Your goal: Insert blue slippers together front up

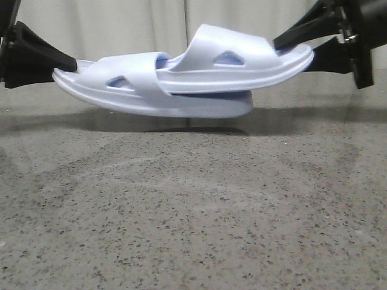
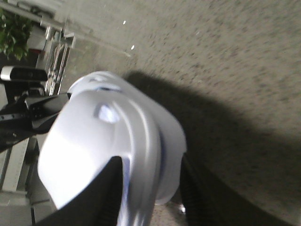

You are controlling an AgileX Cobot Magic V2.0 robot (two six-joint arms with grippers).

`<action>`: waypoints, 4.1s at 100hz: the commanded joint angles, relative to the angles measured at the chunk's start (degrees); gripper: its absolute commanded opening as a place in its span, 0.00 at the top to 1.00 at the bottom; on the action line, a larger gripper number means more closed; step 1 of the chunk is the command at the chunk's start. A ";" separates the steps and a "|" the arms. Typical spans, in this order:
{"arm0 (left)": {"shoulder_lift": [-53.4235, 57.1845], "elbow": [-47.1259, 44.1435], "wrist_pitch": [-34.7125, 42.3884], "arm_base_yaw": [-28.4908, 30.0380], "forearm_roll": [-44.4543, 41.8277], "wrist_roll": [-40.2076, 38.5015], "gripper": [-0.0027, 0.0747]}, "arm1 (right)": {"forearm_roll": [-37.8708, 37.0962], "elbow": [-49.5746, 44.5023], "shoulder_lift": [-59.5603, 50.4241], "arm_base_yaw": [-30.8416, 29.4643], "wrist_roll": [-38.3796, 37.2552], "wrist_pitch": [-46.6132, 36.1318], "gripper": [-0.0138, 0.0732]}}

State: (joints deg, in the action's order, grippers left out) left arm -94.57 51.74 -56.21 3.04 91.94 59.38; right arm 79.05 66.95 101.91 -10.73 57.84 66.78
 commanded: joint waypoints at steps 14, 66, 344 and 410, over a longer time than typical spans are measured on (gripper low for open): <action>2.08 1.44 -0.33 0.59 3.20 0.85 0.95 | 1.88 1.75 -6.06 -9.07 0.82 8.24 0.56; 2.08 1.44 -0.42 -0.07 2.81 13.13 0.62 | 2.98 1.75 -8.59 -10.35 0.38 8.24 0.56; 64.23 -31.31 29.08 -4.70 14.68 46.22 0.95 | 0.59 -50.10 -76.44 10.55 17.04 -47.81 0.94; 72.10 -35.37 48.14 -4.43 -47.95 -23.13 0.95 | 0.59 -50.10 -76.44 10.55 17.04 -47.81 0.94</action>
State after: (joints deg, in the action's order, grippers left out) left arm -24.97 16.63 -11.01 -1.21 66.98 61.18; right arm 77.90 15.35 25.39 -0.23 74.36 20.05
